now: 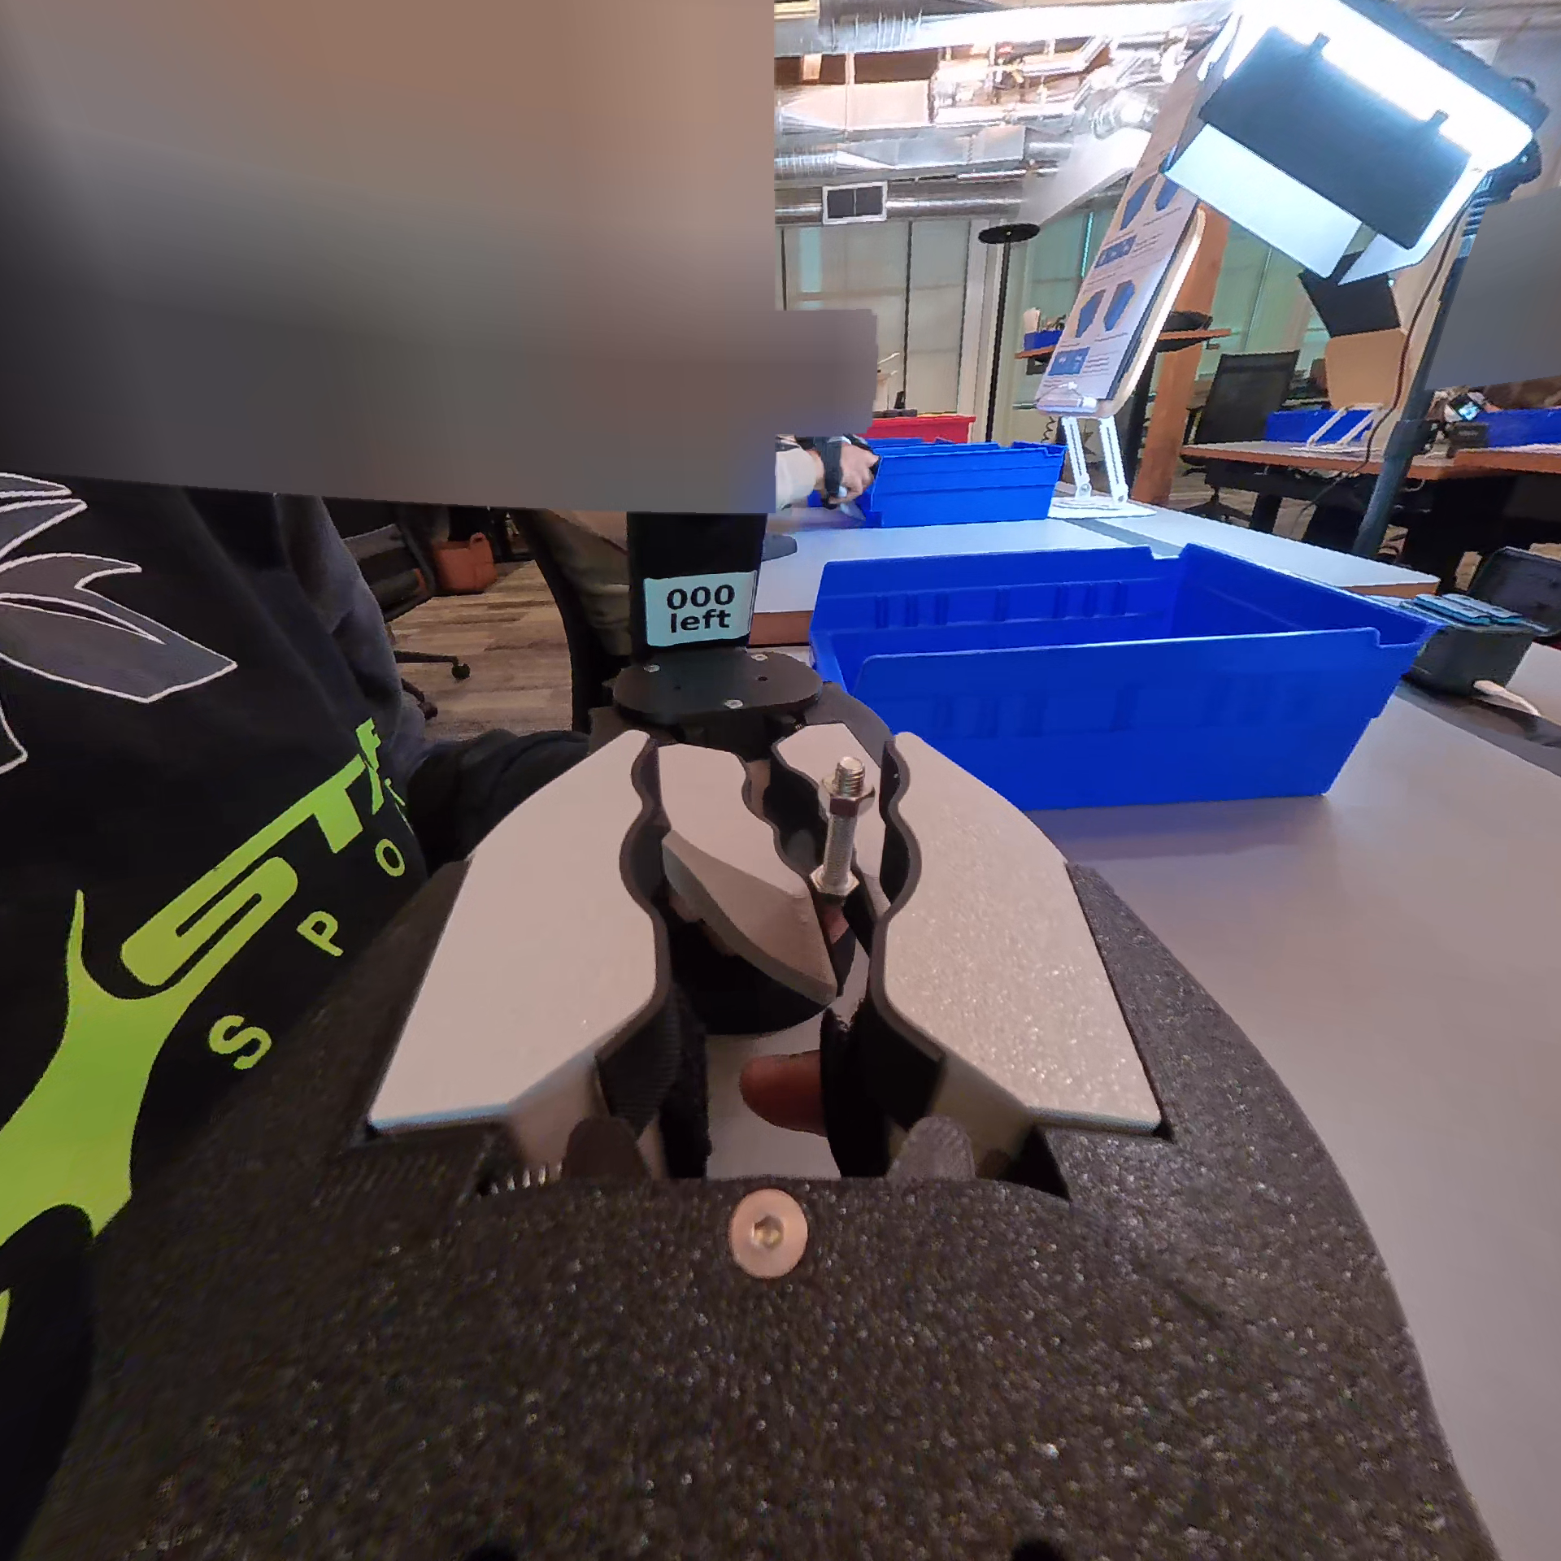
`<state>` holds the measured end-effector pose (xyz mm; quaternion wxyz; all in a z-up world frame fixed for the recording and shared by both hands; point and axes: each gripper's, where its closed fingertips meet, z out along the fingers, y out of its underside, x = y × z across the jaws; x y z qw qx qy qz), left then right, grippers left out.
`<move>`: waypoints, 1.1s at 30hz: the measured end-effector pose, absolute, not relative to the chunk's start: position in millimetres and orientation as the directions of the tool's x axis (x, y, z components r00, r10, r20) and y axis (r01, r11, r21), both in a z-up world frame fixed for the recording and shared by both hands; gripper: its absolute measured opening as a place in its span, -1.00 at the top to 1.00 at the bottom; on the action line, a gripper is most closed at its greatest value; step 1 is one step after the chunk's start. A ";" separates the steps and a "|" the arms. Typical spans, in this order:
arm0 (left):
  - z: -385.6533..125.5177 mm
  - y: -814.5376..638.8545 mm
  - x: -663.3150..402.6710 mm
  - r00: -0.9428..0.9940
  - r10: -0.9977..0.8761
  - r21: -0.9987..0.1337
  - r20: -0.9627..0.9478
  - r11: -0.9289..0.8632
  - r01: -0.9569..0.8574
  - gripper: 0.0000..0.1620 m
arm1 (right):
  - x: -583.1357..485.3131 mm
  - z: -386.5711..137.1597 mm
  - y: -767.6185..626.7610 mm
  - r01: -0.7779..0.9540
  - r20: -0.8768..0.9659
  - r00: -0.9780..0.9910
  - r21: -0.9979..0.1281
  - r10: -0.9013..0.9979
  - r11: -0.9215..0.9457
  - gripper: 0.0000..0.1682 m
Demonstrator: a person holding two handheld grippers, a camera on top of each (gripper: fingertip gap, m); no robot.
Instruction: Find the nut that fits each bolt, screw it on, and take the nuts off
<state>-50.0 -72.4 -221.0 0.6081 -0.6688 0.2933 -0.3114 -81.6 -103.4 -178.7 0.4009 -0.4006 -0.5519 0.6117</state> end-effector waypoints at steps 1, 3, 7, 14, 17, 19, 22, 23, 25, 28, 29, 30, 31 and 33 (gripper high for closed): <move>-220.9 -72.1 -50.2 0.635 -0.770 -0.996 0.061 -0.089 -0.012 0.87 | -80.5 -178.5 -103.3 -0.050 -0.046 -0.356 -0.996 0.933 -0.068 0.41; -220.8 -72.1 -50.3 0.636 -0.770 -0.996 0.061 -0.089 -0.011 0.87 | -77.1 -178.6 -102.2 -0.050 -0.047 -0.349 -0.996 0.936 -0.068 0.43; -220.6 -72.0 -50.6 0.637 -0.769 -0.996 0.062 -0.088 -0.010 0.87 | -65.8 -179.6 -97.2 -0.050 -0.050 -0.326 -0.996 0.944 -0.070 0.49; -220.8 -72.1 -50.2 0.637 -0.769 -0.996 0.059 -0.087 -0.013 0.87 | -60.9 -178.4 -89.0 -0.070 -0.061 -0.294 -0.994 0.954 -0.086 0.54; -220.5 -72.3 -50.3 0.636 -0.770 -0.996 0.059 -0.086 -0.012 0.87 | -70.7 -180.0 -92.9 -0.061 -0.068 -0.313 -0.994 0.947 -0.091 0.45; -220.6 -72.6 -49.9 0.634 -0.771 -0.996 0.057 -0.085 -0.014 0.87 | -77.2 -181.2 -96.4 -0.052 -0.064 -0.328 -0.995 0.942 -0.086 0.42; -220.7 -72.8 -49.6 0.633 -0.772 -0.996 0.055 -0.084 -0.015 0.87 | -83.9 -182.6 -101.2 -0.040 -0.060 -0.350 -0.996 0.935 -0.079 0.41; -220.6 -72.8 -49.7 0.633 -0.772 -0.996 0.056 -0.084 -0.014 0.87 | -84.7 -182.7 -102.5 -0.038 -0.060 -0.356 -0.996 0.932 -0.078 0.41; -220.4 -72.5 -50.2 0.635 -0.771 -0.996 0.059 -0.085 -0.010 0.87 | -83.8 -182.3 -104.4 -0.038 -0.058 -0.364 -0.996 0.930 -0.077 0.42; -219.9 -72.2 -50.7 0.637 -0.768 -0.996 0.062 -0.085 -0.006 0.87 | -77.5 -182.3 -102.8 -0.037 -0.055 -0.353 -0.997 0.934 -0.072 0.44; -220.0 -72.2 -50.6 0.637 -0.769 -0.996 0.062 -0.085 -0.007 0.87 | -74.3 -182.6 -101.5 -0.035 -0.055 -0.346 -0.997 0.937 -0.072 0.45; -220.0 -72.2 -50.5 0.636 -0.769 -0.996 0.062 -0.085 -0.007 0.87 | -70.7 -183.0 -100.1 -0.034 -0.056 -0.340 -0.997 0.939 -0.071 0.47; -220.0 -72.0 -50.8 0.638 -0.767 -0.996 0.061 -0.085 -0.007 0.87 | -66.9 -183.2 -98.7 -0.034 -0.056 -0.334 -0.997 0.941 -0.072 0.50; -219.9 -71.9 -51.0 0.639 -0.767 -0.996 0.063 -0.086 -0.005 0.87 | -58.8 -181.8 -97.9 -0.045 -0.056 -0.337 -0.996 0.940 -0.075 0.62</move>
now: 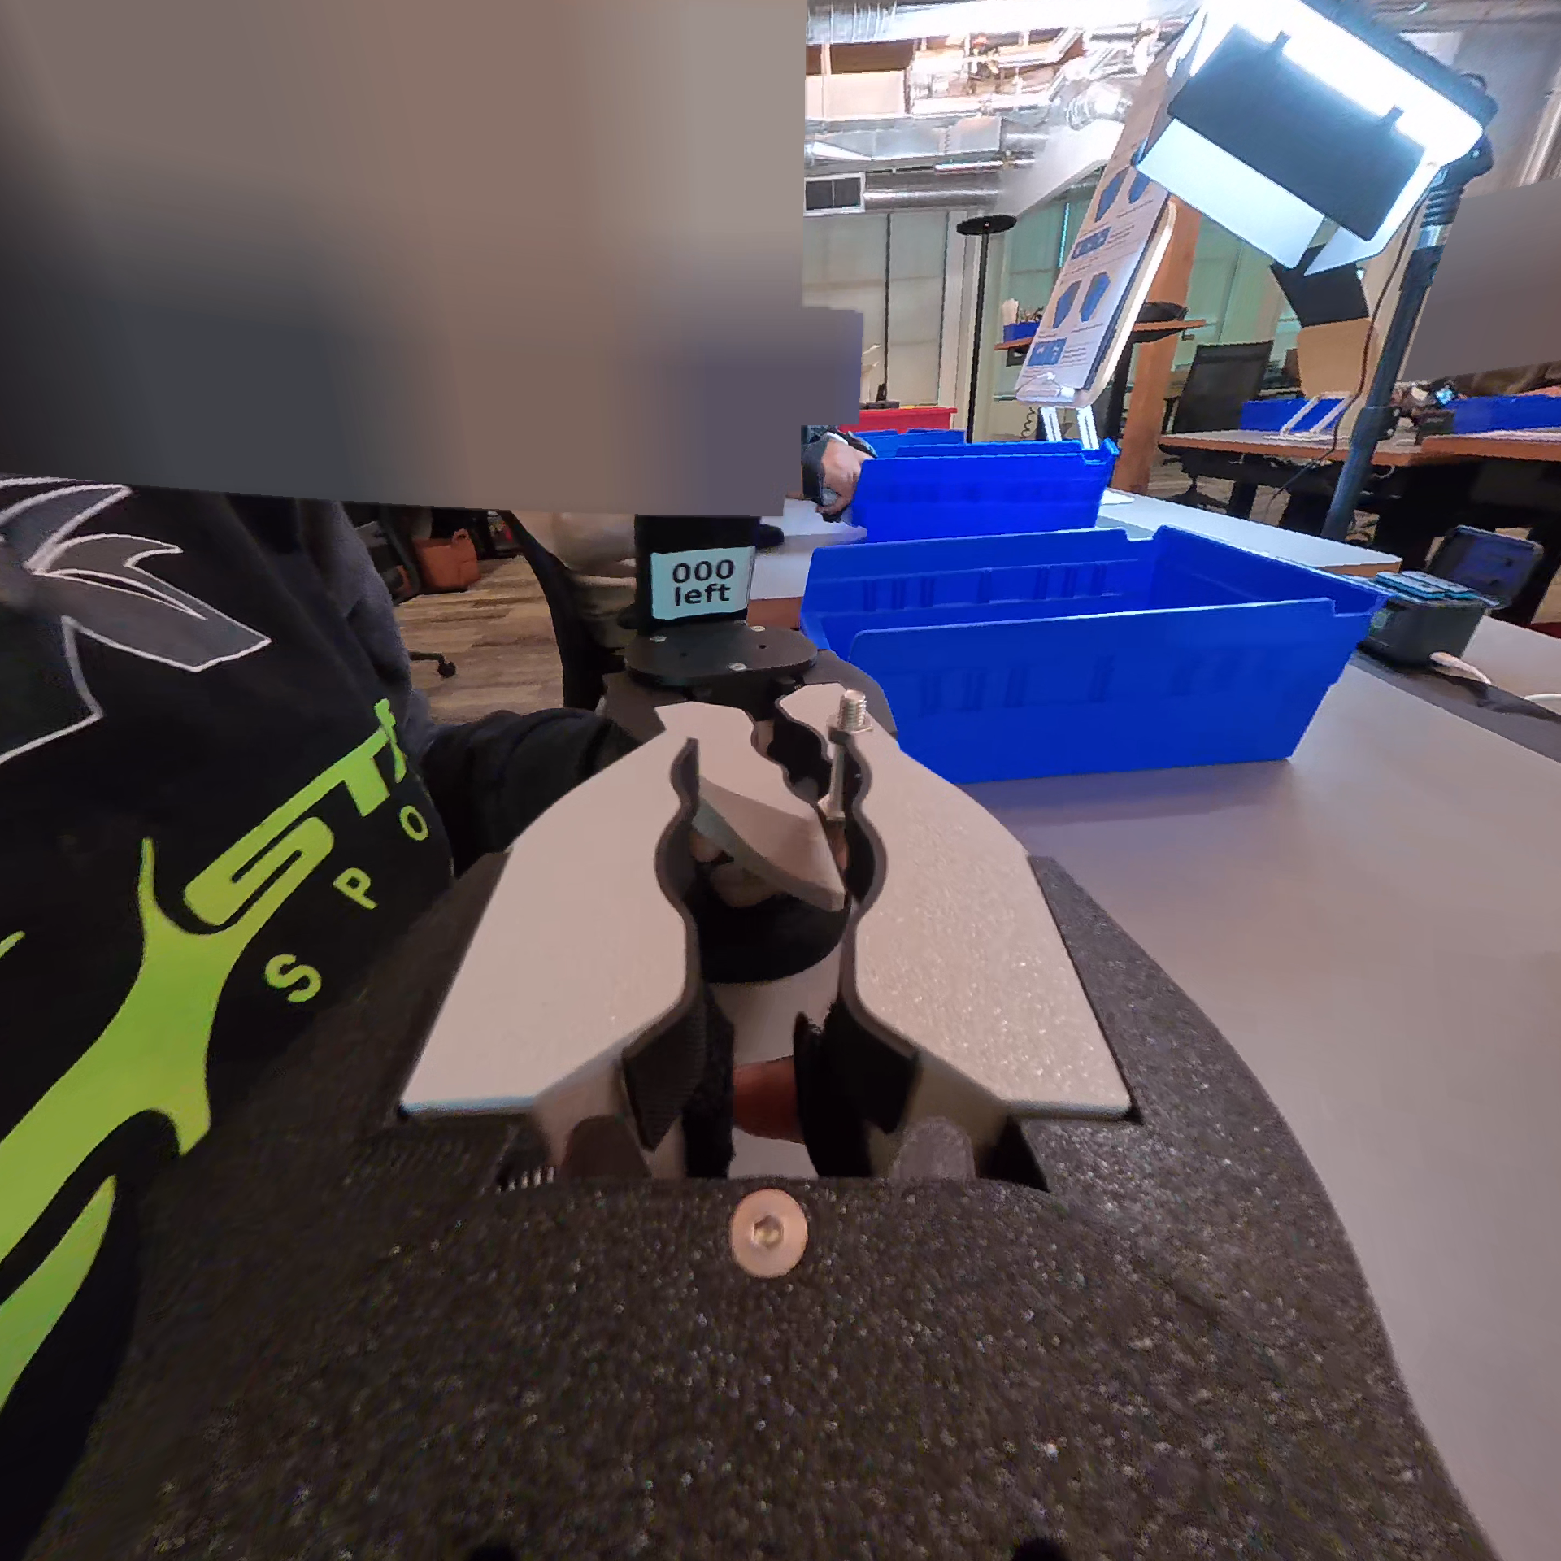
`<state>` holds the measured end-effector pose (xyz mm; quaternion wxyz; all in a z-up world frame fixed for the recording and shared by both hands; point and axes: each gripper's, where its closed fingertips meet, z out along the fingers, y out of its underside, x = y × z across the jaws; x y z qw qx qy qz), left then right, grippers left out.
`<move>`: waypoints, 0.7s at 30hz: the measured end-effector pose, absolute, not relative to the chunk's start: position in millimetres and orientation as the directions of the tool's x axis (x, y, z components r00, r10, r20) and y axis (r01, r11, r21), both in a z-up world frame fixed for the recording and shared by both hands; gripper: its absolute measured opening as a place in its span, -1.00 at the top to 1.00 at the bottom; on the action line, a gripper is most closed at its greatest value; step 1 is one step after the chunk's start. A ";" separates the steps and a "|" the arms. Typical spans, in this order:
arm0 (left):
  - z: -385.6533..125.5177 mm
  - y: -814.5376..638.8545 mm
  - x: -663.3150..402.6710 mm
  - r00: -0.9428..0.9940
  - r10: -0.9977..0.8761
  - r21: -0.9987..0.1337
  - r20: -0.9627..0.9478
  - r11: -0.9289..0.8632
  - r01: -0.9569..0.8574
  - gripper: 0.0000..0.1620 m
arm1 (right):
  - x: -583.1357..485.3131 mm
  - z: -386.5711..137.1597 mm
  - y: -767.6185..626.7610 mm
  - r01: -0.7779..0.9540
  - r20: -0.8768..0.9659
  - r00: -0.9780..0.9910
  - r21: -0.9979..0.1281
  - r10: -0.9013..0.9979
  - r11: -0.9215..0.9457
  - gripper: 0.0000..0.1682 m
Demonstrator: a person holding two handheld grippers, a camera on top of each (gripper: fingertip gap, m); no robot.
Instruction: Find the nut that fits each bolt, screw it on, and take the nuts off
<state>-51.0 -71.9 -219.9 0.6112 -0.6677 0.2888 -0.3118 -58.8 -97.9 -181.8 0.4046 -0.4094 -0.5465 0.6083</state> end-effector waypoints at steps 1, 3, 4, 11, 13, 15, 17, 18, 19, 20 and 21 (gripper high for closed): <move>-219.8 -71.9 -51.0 0.639 -0.767 -0.996 0.065 -0.087 -0.003 0.87 | -55.7 -180.1 -97.3 -0.055 -0.058 -0.339 -0.995 0.939 -0.082 0.65; -220.0 -72.1 -50.6 0.638 -0.768 -0.996 0.062 -0.086 -0.006 0.87 | -54.3 -178.3 -92.6 -0.068 -0.067 -0.317 -0.993 0.946 -0.093 0.65; -220.2 -72.2 -50.3 0.637 -0.768 -0.996 0.061 -0.086 -0.008 0.87 | -55.6 -178.7 -90.1 -0.069 -0.070 -0.305 -0.993 0.950 -0.095 0.64; -220.6 -72.7 -49.4 0.632 -0.772 -0.996 0.060 -0.087 -0.012 0.87 | -78.4 -183.3 -96.9 -0.042 -0.086 -0.340 -0.993 0.936 -0.107 0.44; -220.6 -72.9 -49.4 0.632 -0.773 -0.996 0.060 -0.087 -0.011 0.87 | -83.0 -183.7 -101.6 -0.035 -0.083 -0.361 -0.994 0.929 -0.103 0.43; -220.2 -72.5 -50.0 0.634 -0.771 -0.996 0.064 -0.088 -0.006 0.87 | -83.7 -183.0 -104.0 -0.034 -0.077 -0.370 -0.995 0.926 -0.096 0.43; -219.7 -72.4 -50.4 0.635 -0.770 -0.996 0.066 -0.088 -0.002 0.87 | -80.3 -182.0 -103.3 -0.039 -0.074 -0.365 -0.995 0.928 -0.094 0.44; -219.7 -72.3 -50.4 0.636 -0.769 -0.996 0.066 -0.087 -0.002 0.87 | -77.3 -182.0 -101.8 -0.039 -0.075 -0.359 -0.995 0.930 -0.095 0.45; -219.8 -72.3 -50.3 0.635 -0.769 -0.996 0.066 -0.087 -0.002 0.87 | -73.4 -181.9 -100.3 -0.043 -0.077 -0.354 -0.994 0.932 -0.099 0.47; -219.7 -72.2 -50.5 0.637 -0.768 -0.996 0.066 -0.087 -0.002 0.87 | -68.9 -181.4 -98.4 -0.048 -0.081 -0.348 -0.993 0.934 -0.105 0.50; -219.6 -72.4 -50.4 0.637 -0.768 -0.996 0.065 -0.086 -0.003 0.87 | -64.1 -181.2 -96.7 -0.054 -0.086 -0.345 -0.992 0.935 -0.111 0.54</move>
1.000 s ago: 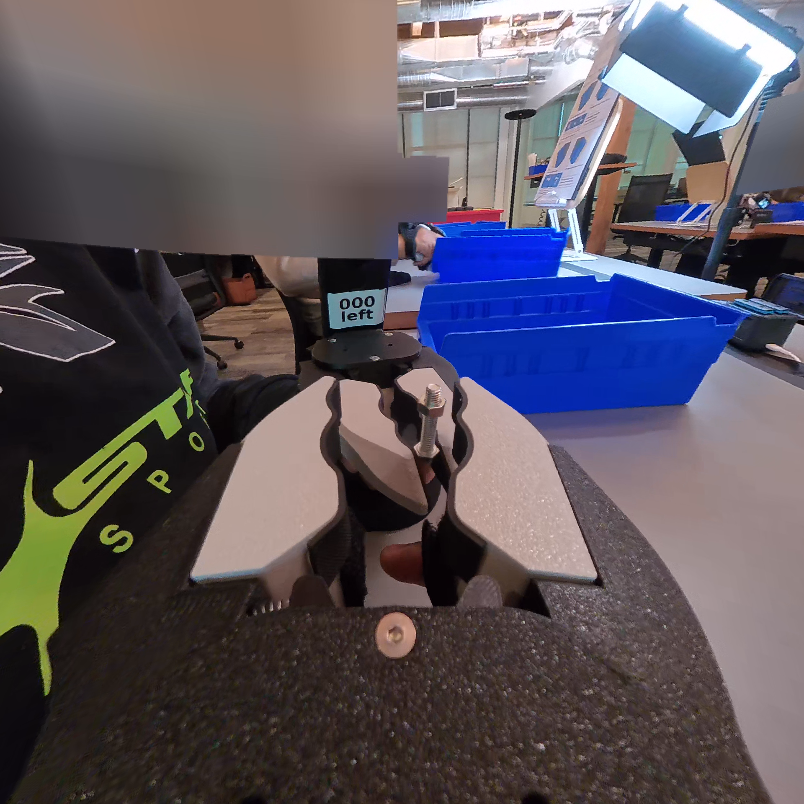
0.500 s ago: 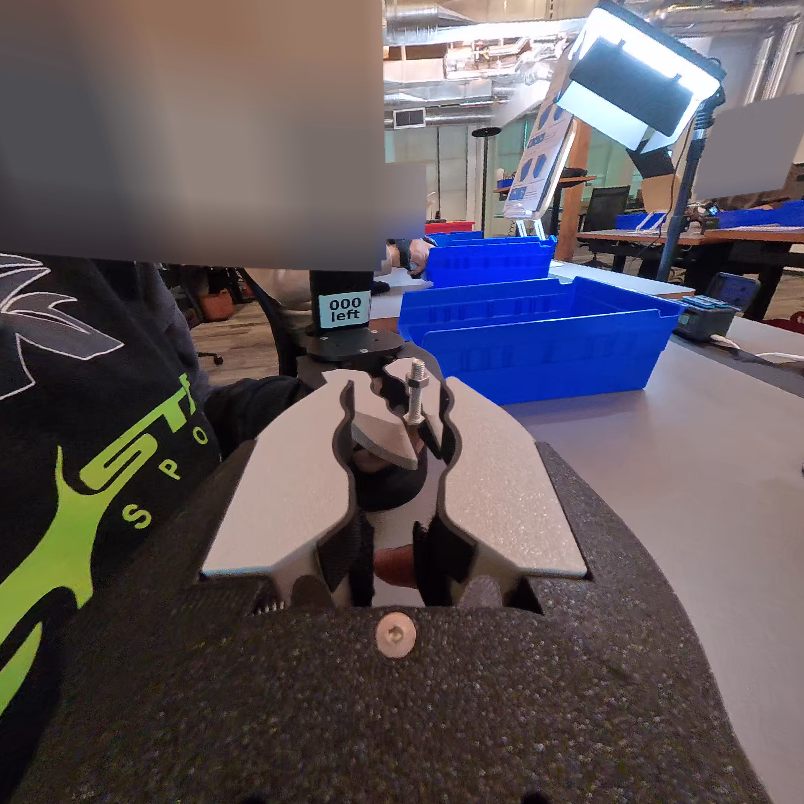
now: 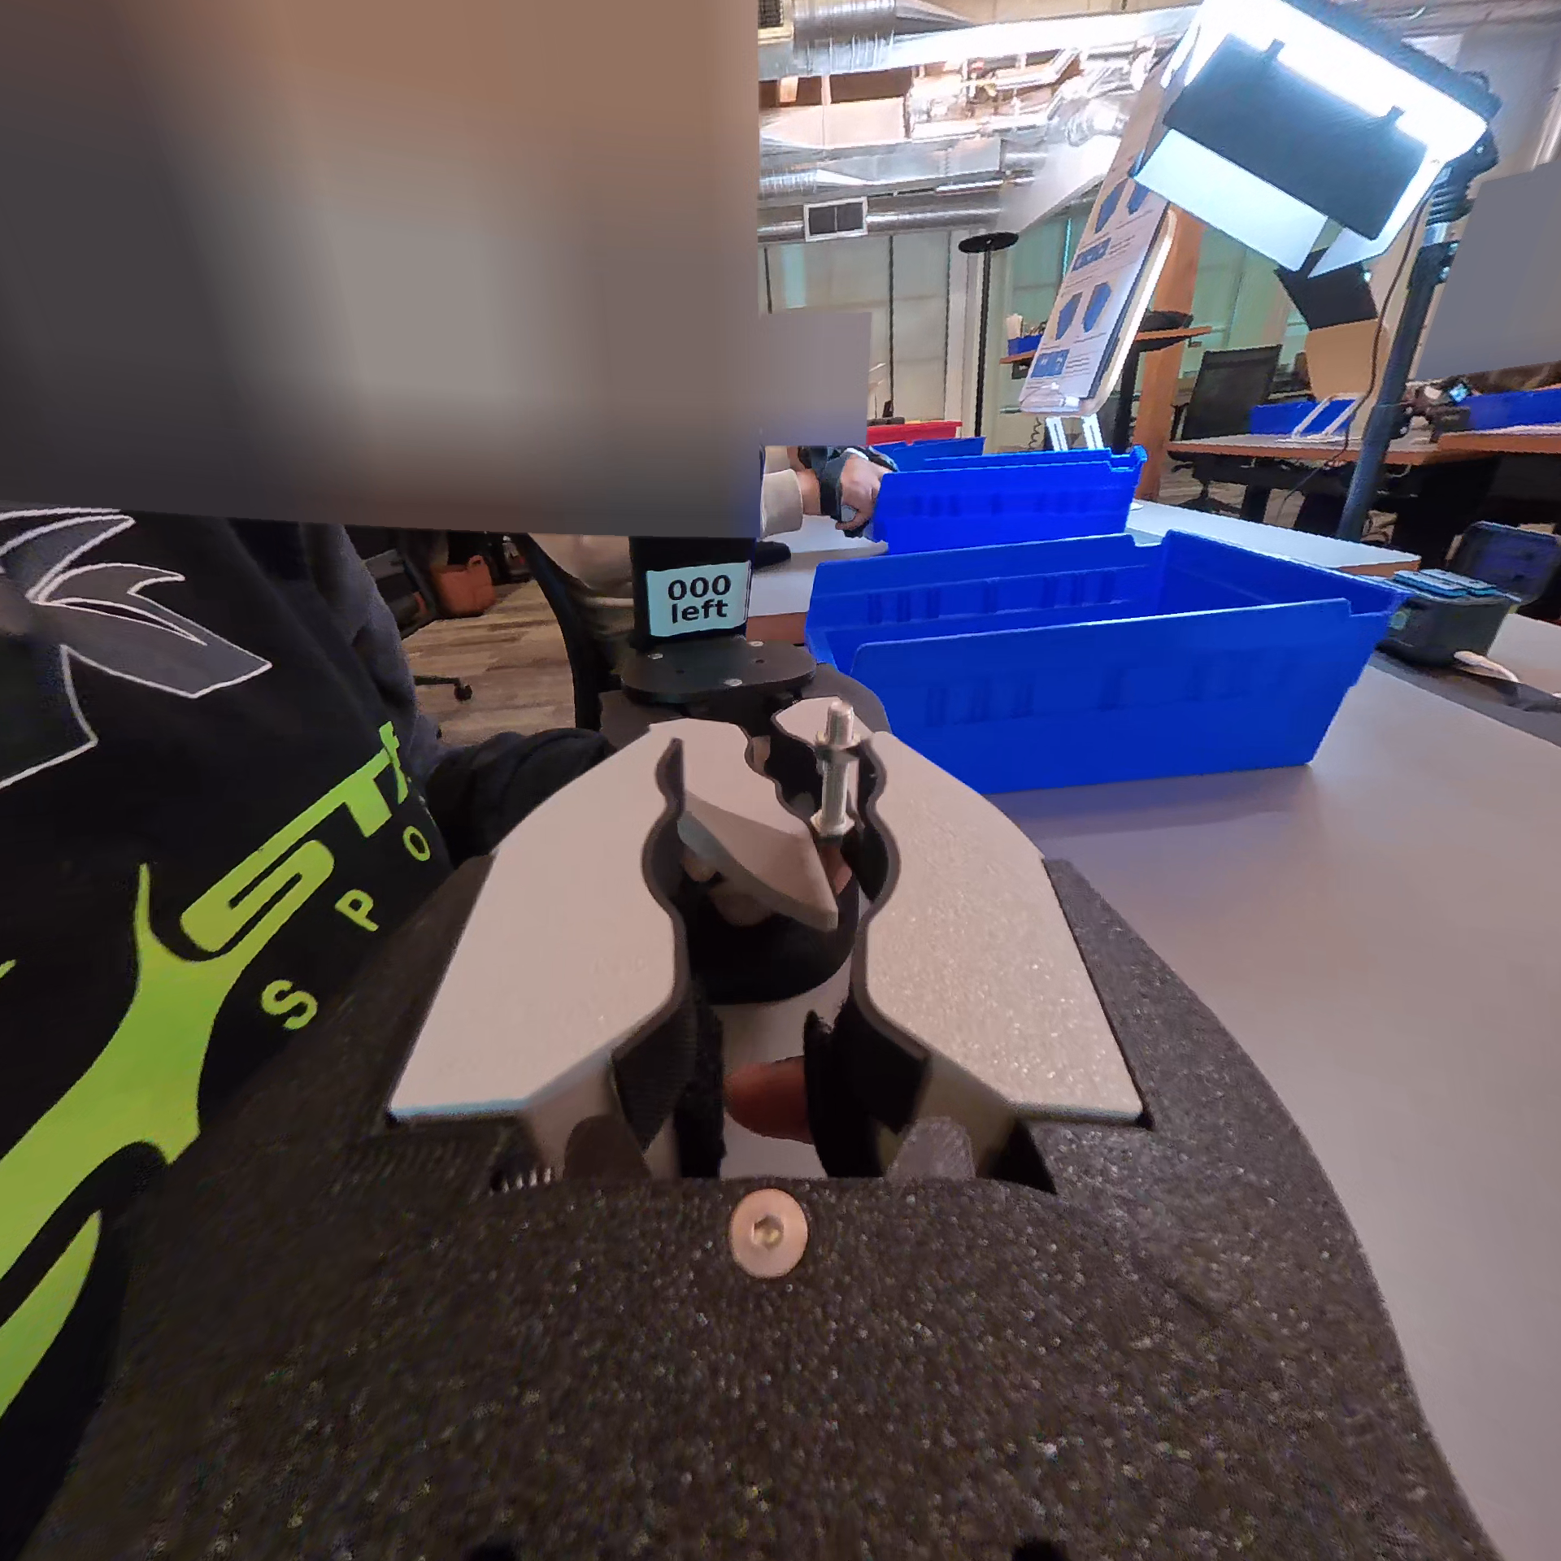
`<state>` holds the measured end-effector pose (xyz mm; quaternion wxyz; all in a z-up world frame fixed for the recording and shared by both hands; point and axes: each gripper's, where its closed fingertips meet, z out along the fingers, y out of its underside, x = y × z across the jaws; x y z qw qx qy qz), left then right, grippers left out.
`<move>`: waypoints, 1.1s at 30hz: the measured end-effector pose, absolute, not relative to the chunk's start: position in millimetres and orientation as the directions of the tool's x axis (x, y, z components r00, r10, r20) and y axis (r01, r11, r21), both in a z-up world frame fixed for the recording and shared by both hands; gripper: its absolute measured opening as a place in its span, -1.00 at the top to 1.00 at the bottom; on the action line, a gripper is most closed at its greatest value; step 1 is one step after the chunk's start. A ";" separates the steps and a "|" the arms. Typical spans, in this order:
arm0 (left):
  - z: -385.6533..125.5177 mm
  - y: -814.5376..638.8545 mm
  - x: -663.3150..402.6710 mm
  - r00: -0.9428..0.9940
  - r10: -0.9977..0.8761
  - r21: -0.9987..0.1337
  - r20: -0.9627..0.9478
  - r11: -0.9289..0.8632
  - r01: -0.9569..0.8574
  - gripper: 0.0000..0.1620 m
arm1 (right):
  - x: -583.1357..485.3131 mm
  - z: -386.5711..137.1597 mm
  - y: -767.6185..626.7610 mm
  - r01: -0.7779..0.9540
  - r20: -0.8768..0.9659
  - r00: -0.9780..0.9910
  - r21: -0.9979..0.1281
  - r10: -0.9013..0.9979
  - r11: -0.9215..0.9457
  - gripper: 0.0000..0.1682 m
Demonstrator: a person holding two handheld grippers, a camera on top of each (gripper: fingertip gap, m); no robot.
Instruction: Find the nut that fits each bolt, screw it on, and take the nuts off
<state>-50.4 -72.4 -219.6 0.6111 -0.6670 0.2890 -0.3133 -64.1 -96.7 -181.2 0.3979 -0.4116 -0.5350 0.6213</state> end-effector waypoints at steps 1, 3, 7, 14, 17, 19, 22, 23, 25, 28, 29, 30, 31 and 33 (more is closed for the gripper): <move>-219.6 -72.2 -50.5 0.638 -0.768 -0.996 0.066 -0.087 -0.002 0.87 | -59.6 -180.8 -95.5 -0.060 -0.089 -0.345 -0.991 0.934 -0.117 0.62; -219.6 -72.2 -50.5 0.637 -0.768 -0.996 0.066 -0.087 -0.001 0.87 | -54.5 -179.4 -90.9 -0.074 -0.097 -0.327 -0.989 0.940 -0.128 0.65; -219.8 -72.5 -49.9 0.637 -0.768 -0.996 0.062 -0.085 -0.005 0.87 | -60.6 -179.5 -88.5 -0.073 -0.090 -0.309 -0.990 0.947 -0.118 0.57; -220.4 -72.8 -49.1 0.634 -0.771 -0.996 0.060 -0.086 -0.010 0.87 | -83.4 -182.2 -102.1 -0.033 -0.072 -0.364 -0.995 0.929 -0.090 0.45; -219.5 -72.4 -50.2 0.637 -0.768 -0.996 0.066 -0.086 -0.001 0.87 | -81.1 -182.0 -103.6 -0.019 -0.061 -0.360 -0.997 0.931 -0.073 0.43; -219.5 -72.2 -50.3 0.638 -0.767 -0.996 0.066 -0.086 -0.001 0.87 | -74.2 -182.8 -102.0 -0.010 -0.066 -0.345 -0.997 0.936 -0.074 0.44; -219.9 -72.3 -49.9 0.639 -0.766 -0.996 0.060 -0.084 -0.007 0.87 | -58.1 -184.3 -99.9 -0.001 -0.077 -0.336 -0.997 0.939 -0.082 0.54; -219.9 -72.3 -50.0 0.638 -0.767 -0.996 0.063 -0.086 -0.004 0.87 | -52.7 -183.9 -99.4 -0.001 -0.074 -0.335 -0.997 0.939 -0.079 0.61; -219.8 -72.1 -50.1 0.639 -0.767 -0.996 0.065 -0.087 -0.003 0.87 | -46.5 -180.3 -93.7 -0.003 -0.064 -0.304 -0.998 0.951 -0.068 0.68; -220.8 -72.3 -49.1 0.639 -0.767 -0.996 0.056 -0.085 -0.014 0.87 | -48.7 -171.7 -82.8 0.005 -0.035 -0.225 -0.999 0.974 -0.034 0.75; -221.0 -72.2 -49.1 0.640 -0.766 -0.996 0.054 -0.084 -0.016 0.87 | -51.6 -170.1 -80.0 0.017 -0.018 -0.199 -1.000 0.980 -0.015 0.75; -221.3 -72.4 -48.9 0.640 -0.767 -0.996 0.053 -0.084 -0.019 0.87 | -54.9 -169.6 -78.5 0.037 -0.004 -0.182 -0.999 0.983 0.003 0.77; -221.5 -72.4 -48.6 0.640 -0.767 -0.996 0.051 -0.084 -0.021 0.87 | -58.4 -169.9 -77.9 0.059 0.006 -0.172 -0.998 0.985 0.016 0.79; -221.8 -72.5 -48.3 0.639 -0.768 -0.996 0.049 -0.083 -0.024 0.87 | -65.2 -172.2 -77.2 0.100 0.011 -0.161 -0.995 0.987 0.027 0.80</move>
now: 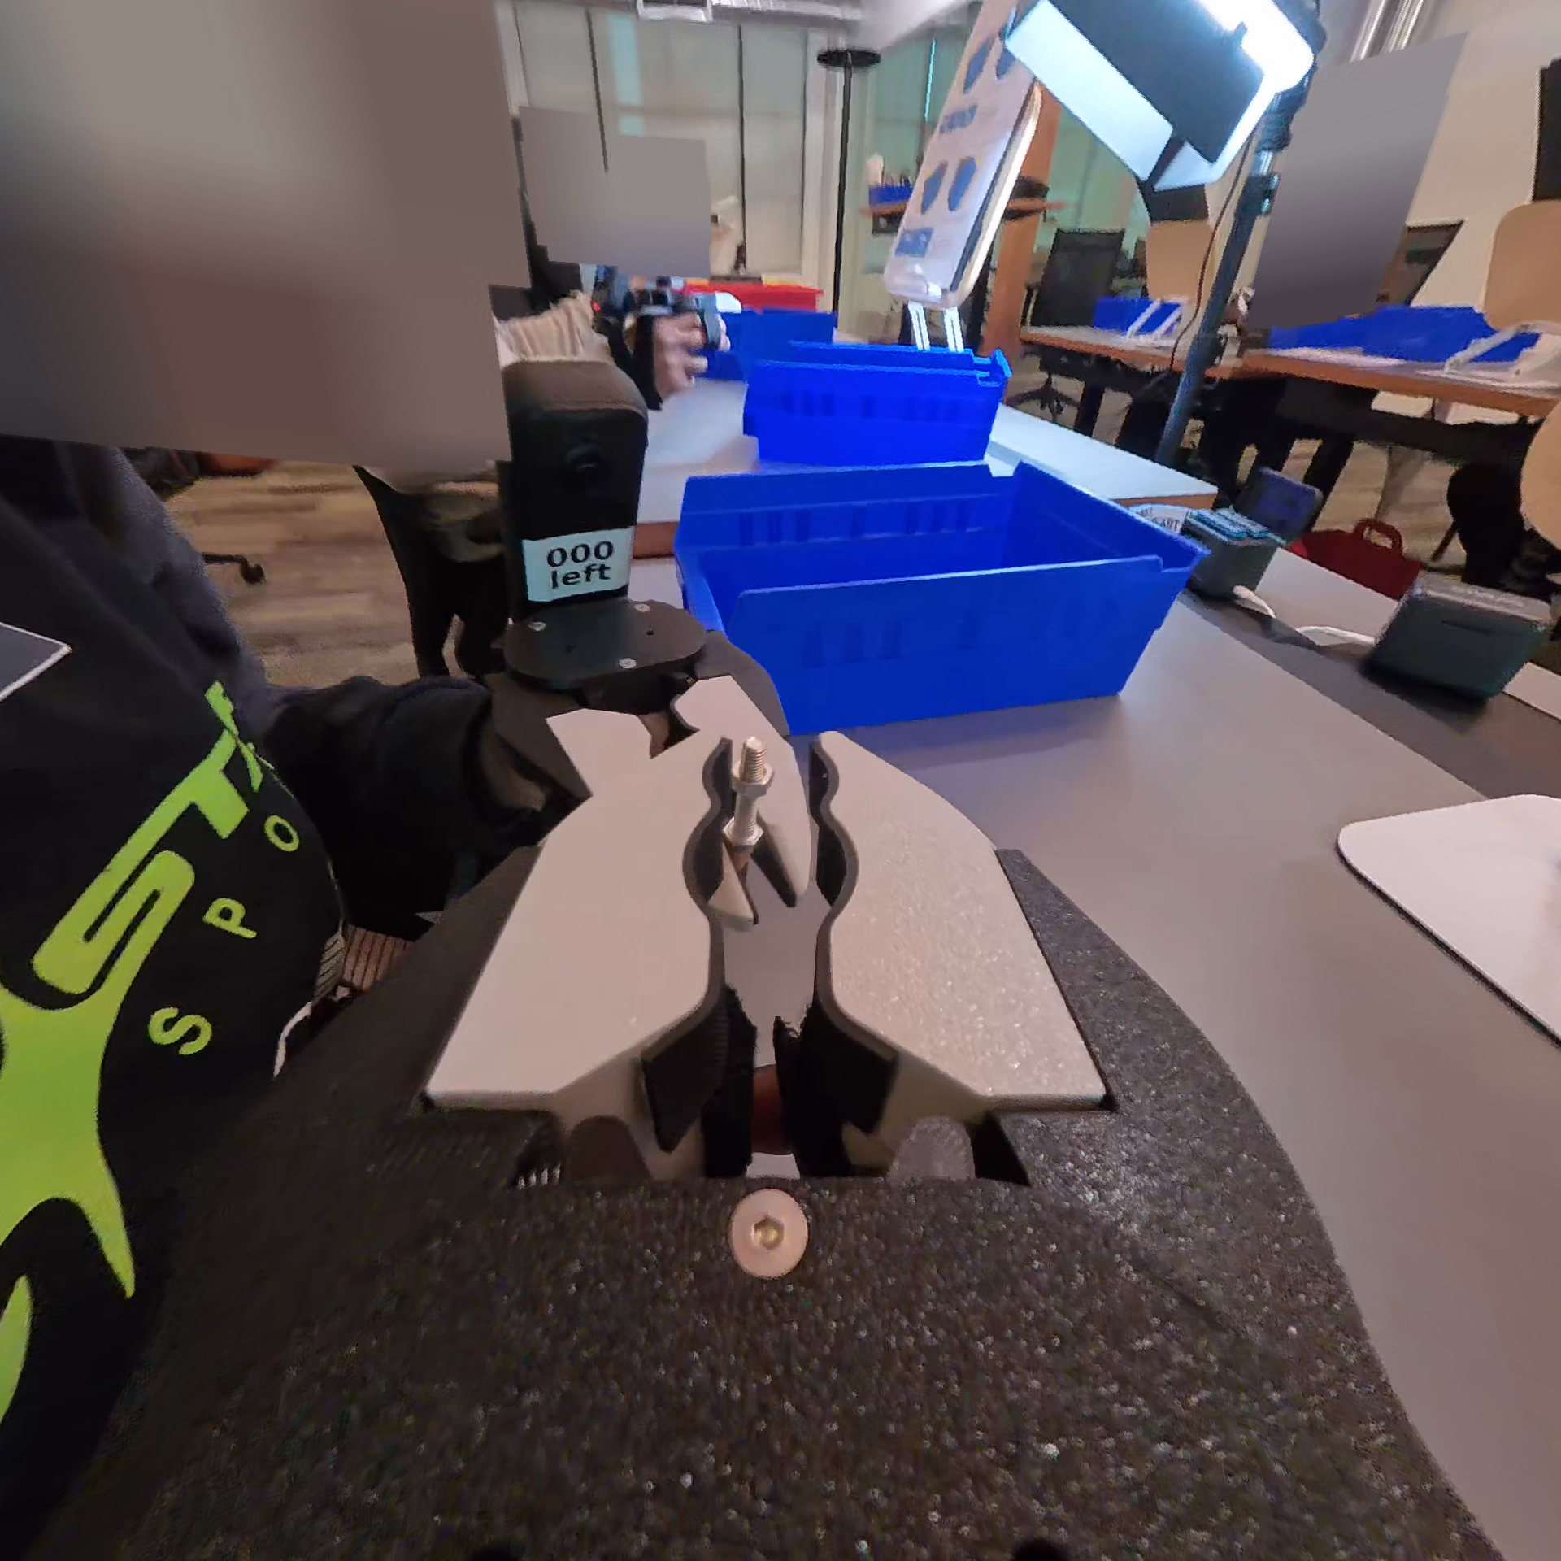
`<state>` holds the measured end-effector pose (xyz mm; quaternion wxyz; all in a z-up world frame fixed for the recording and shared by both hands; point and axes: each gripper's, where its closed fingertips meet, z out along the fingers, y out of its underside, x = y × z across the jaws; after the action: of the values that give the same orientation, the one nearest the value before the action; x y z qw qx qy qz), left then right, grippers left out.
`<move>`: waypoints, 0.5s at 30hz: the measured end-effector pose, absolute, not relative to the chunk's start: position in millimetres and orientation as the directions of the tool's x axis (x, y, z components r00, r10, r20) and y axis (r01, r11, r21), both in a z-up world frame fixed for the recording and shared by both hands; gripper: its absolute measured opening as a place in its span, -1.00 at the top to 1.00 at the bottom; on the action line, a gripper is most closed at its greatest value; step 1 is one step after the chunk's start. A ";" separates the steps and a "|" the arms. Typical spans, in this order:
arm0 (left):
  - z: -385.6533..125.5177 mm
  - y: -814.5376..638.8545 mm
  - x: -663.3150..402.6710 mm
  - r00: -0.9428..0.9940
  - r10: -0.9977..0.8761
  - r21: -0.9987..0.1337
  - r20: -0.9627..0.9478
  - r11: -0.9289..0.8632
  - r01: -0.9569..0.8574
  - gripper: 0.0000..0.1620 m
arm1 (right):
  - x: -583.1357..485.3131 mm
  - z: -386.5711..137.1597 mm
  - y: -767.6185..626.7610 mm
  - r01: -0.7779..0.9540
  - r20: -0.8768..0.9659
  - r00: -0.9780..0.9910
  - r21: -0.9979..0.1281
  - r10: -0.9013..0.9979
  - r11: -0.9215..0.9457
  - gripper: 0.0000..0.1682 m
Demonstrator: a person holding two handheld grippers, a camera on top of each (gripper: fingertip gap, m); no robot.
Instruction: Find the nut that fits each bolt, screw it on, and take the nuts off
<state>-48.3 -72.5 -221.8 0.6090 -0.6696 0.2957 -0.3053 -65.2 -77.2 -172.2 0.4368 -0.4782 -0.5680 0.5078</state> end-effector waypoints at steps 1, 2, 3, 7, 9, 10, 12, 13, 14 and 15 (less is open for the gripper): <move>-221.8 -72.6 -48.2 0.638 -0.768 -0.996 0.047 -0.083 -0.025 0.87 | -67.7 -173.6 -78.0 0.114 0.012 -0.166 -0.993 0.986 0.031 0.80; -221.8 -72.7 -48.2 0.639 -0.768 -0.996 0.046 -0.082 -0.026 0.87 | -69.6 -175.2 -79.2 0.124 0.014 -0.172 -0.992 0.985 0.036 0.80; -221.8 -72.8 -48.1 0.638 -0.768 -0.996 0.045 -0.081 -0.027 0.87 | -71.0 -177.0 -80.1 0.135 0.015 -0.177 -0.990 0.984 0.039 0.80; -222.1 -72.9 -48.0 0.637 -0.769 -0.996 0.045 -0.081 -0.028 0.87 | -72.8 -178.8 -82.0 0.139 0.017 -0.186 -0.989 0.982 0.044 0.86; -222.4 -73.0 -47.8 0.636 -0.770 -0.996 0.043 -0.081 -0.030 0.87 | -72.8 -178.4 -82.7 0.137 0.012 -0.191 -0.990 0.982 0.039 0.89; -222.4 -73.0 -47.8 0.636 -0.770 -0.996 0.042 -0.081 -0.031 0.87 | -73.0 -178.5 -82.9 0.138 0.012 -0.193 -0.990 0.981 0.039 0.90; -222.6 -73.0 -47.7 0.635 -0.771 -0.996 0.042 -0.081 -0.032 0.87 | -73.4 -178.8 -83.5 0.139 0.014 -0.197 -0.989 0.980 0.042 0.90; -222.5 -73.1 -47.7 0.635 -0.771 -0.996 0.042 -0.080 -0.032 0.87 | -73.6 -178.9 -83.8 0.140 0.014 -0.199 -0.989 0.980 0.042 0.91; -222.7 -73.1 -47.6 0.635 -0.772 -0.996 0.041 -0.080 -0.033 0.87 | -73.6 -179.2 -84.0 0.143 0.013 -0.201 -0.989 0.979 0.043 0.92; -223.0 -73.2 -47.3 0.634 -0.772 -0.996 0.040 -0.080 -0.035 0.87 | -73.5 -179.6 -84.1 0.146 0.014 -0.204 -0.988 0.979 0.044 0.93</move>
<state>-47.3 -73.2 -223.0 0.6074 -0.6695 0.3016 -0.3032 -73.5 -84.1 -179.6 0.4149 -0.4754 -0.5916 0.5019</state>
